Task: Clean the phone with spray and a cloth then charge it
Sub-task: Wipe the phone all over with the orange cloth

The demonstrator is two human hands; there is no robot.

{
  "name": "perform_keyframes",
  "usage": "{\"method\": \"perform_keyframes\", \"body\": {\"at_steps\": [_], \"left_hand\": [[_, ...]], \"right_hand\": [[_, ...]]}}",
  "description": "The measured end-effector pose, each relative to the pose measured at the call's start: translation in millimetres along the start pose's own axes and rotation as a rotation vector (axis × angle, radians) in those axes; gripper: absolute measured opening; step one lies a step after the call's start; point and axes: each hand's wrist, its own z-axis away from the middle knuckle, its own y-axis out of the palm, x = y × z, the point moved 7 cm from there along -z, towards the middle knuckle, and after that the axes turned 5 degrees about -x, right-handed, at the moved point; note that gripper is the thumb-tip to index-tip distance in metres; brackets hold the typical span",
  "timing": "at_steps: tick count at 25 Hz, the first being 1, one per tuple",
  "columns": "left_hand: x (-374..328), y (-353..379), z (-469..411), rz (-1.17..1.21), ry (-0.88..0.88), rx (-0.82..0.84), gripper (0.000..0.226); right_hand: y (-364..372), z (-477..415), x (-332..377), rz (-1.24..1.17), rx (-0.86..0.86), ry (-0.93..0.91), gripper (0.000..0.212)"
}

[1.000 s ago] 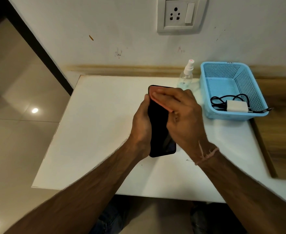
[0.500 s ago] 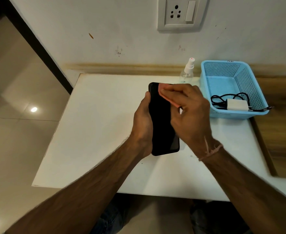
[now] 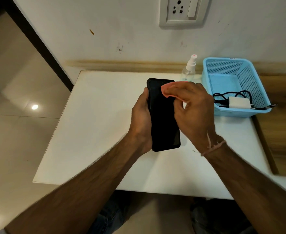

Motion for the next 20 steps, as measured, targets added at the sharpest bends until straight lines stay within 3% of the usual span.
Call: {"method": "perform_keyframes", "body": {"at_steps": [6, 9, 13, 20], "left_hand": [[1, 0, 1, 0.018, -0.013, -0.022, 0.052], [-10, -3, 1, 0.015, -0.045, -0.018, 0.058], [-3, -1, 4, -0.072, -0.073, -0.015, 0.057], [-7, -1, 5, 0.007, -0.106, 0.024, 0.057]], "right_hand": [[12, 12, 25, -0.110, 0.100, -0.069, 0.033], [1, 9, 9, -0.053, 0.042, -0.043, 0.029], [2, 3, -10, 0.089, 0.024, 0.060, 0.039], [5, 13, 15, -0.099, 0.058, -0.106, 0.029]]}}
